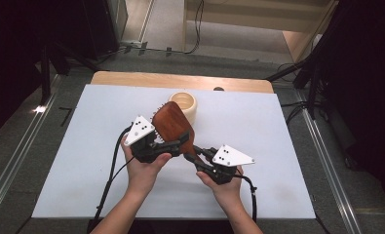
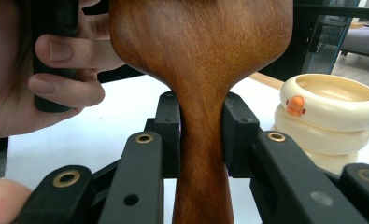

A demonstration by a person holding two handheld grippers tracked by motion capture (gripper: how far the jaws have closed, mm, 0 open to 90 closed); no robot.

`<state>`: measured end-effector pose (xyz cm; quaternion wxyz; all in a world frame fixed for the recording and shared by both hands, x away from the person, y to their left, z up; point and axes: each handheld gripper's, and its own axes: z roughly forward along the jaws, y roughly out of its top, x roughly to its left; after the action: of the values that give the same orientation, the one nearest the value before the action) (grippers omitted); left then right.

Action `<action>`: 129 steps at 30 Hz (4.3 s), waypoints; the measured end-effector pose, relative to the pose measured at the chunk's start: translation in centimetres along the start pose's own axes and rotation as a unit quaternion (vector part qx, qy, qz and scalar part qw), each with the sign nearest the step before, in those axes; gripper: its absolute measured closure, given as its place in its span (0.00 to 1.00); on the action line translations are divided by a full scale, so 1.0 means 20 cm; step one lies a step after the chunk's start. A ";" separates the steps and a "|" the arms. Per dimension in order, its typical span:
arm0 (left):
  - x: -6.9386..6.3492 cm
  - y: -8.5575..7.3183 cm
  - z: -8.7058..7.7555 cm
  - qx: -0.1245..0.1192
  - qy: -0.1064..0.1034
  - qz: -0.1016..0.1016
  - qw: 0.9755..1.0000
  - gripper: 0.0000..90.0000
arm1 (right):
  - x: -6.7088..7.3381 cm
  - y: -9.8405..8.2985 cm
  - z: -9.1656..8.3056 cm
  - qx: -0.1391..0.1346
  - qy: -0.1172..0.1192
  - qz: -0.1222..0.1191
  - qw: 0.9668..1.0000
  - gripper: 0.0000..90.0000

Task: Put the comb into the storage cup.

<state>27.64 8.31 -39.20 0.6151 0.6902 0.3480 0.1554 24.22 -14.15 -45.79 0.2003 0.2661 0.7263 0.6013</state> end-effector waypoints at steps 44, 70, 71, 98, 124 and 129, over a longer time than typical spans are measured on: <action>0.12 0.06 -0.02 -0.006 -0.088 -0.011 0.996 0.63 | -0.13 -0.06 -0.11 -0.004 -0.026 0.052 0.998 0.00; 0.27 0.15 -0.06 -0.029 -0.074 -0.017 0.997 0.63 | -0.27 -0.28 -0.58 0.008 -0.139 0.068 0.988 0.00; 0.28 0.16 -0.06 -0.028 -0.074 -0.015 0.997 0.63 | -0.28 -0.28 -0.59 0.009 -0.141 0.069 0.988 0.00; 0.44 0.32 0.05 -0.055 -0.067 -0.040 0.995 0.63 | -0.39 -0.43 -0.81 0.009 -0.185 0.110 0.977 0.00; 0.53 0.44 0.18 -0.076 -0.054 -0.033 0.995 0.63 | -0.40 -0.43 -0.82 0.005 -0.178 0.116 0.977 0.00; 0.56 0.45 0.21 -0.080 -0.052 -0.033 0.995 0.63 | -0.40 -0.44 -0.82 0.005 -0.179 0.116 0.977 0.00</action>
<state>40.81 12.78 -33.87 0.6903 0.6343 0.3244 0.1263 19.25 -32.93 -51.37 0.2544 0.4526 0.6458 0.5598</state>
